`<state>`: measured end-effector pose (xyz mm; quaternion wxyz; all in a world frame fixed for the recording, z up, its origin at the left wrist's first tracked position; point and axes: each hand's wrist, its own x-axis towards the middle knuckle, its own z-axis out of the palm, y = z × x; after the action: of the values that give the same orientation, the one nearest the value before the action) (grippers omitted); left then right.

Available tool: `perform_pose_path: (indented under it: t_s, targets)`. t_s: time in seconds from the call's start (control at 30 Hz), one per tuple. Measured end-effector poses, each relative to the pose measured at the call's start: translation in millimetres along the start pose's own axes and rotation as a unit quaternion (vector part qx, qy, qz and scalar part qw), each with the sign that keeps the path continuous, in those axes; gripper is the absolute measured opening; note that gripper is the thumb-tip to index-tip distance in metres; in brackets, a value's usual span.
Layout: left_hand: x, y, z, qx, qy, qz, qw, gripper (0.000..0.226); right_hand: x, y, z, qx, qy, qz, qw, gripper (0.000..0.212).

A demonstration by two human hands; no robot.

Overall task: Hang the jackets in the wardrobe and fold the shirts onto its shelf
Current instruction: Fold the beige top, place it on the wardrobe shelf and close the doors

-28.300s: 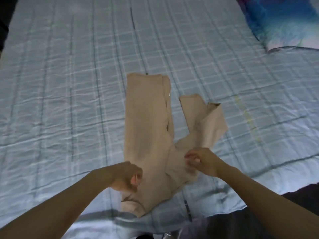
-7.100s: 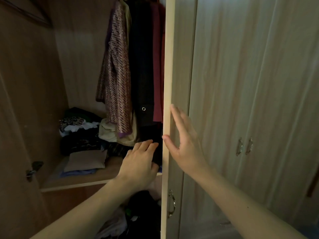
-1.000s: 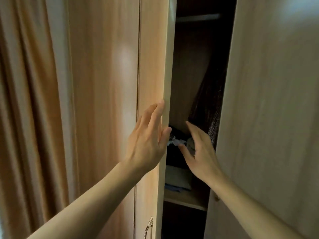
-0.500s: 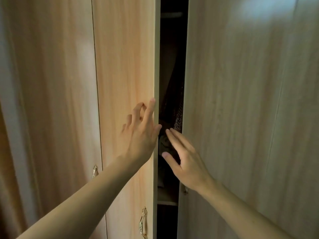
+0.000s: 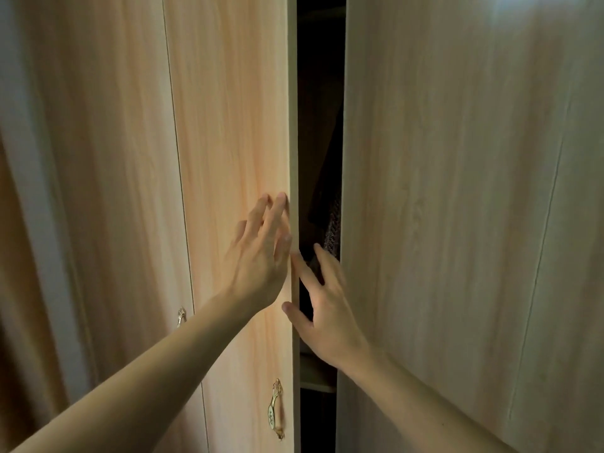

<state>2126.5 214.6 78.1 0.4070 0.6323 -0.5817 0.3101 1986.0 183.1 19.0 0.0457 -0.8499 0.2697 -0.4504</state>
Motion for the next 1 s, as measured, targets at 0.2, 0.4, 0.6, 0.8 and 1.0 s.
perform_pose_path:
  t_s: [0.2,0.4,0.6,0.8,1.0]
  targets:
    - [8,-2,11,0.017,-0.009,0.017,1.000,0.054,7,16,1,-0.009,0.034,-0.005,0.999,0.077]
    - [17,-2,34,0.012,-0.017,0.034,0.999,0.059,15,31,-5,-0.010,0.022,0.011,1.000,0.075]
    - [29,-12,48,0.028,-0.033,0.078,0.996,0.071,30,39,-14,-0.082,0.022,0.008,0.996,0.070]
    - [38,-17,69,0.027,-0.055,0.108,0.992,0.083,39,49,-3,-0.146,0.020,0.034,0.988,0.072]
    - [44,-21,90,0.026,-0.055,0.136,0.989,0.083,51,63,-1,-0.184,0.024,0.074,0.980,0.069]
